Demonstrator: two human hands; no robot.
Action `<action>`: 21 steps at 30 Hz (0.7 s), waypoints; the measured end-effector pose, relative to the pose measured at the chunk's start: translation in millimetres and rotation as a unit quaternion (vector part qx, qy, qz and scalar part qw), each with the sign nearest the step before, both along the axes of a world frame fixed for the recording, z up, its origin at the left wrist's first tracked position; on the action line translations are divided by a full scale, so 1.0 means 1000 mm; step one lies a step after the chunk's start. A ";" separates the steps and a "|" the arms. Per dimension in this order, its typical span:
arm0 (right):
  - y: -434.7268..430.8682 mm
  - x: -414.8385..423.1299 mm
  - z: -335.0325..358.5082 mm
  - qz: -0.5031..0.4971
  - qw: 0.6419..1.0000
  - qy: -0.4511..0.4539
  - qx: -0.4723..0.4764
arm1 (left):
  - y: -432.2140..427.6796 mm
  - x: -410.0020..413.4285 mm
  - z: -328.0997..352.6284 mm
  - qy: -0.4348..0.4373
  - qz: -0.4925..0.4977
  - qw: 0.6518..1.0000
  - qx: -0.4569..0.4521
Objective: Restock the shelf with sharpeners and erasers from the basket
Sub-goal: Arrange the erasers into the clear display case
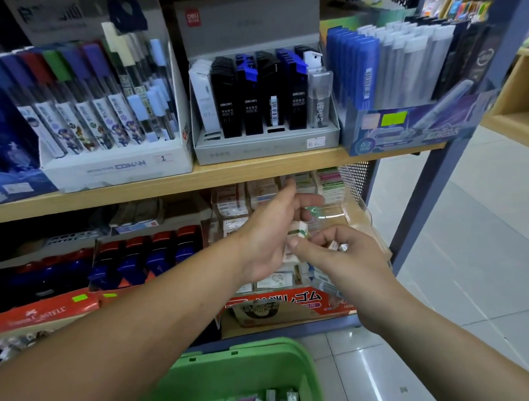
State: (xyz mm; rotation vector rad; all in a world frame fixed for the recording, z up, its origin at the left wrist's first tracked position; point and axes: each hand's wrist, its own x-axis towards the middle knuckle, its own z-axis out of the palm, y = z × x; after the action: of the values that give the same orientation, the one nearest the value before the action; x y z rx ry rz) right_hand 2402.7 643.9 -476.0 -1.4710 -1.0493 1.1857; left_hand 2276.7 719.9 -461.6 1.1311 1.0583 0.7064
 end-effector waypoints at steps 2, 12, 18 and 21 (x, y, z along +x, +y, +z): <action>0.001 0.001 -0.002 -0.001 1.000 -0.013 0.001 | -0.001 0.000 -0.003 -0.032 0.004 0.999 -0.016; 0.003 0.004 -0.010 -0.019 0.998 0.054 0.011 | -0.001 -0.033 -0.005 0.001 -0.044 0.998 0.051; 0.005 0.012 -0.012 -0.062 0.992 0.106 -0.003 | -0.001 -0.055 -0.004 0.018 -0.016 0.998 0.057; 0.003 0.011 -0.013 -0.056 0.993 0.101 -0.004 | -0.008 -0.065 -0.007 0.021 0.005 0.998 0.056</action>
State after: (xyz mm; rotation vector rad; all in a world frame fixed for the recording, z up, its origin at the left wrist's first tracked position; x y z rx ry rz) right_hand 2413.9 647.4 -488.6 -1.3665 -0.8154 1.2313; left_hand 2211.6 711.8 -468.4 1.2424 1.0721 0.7610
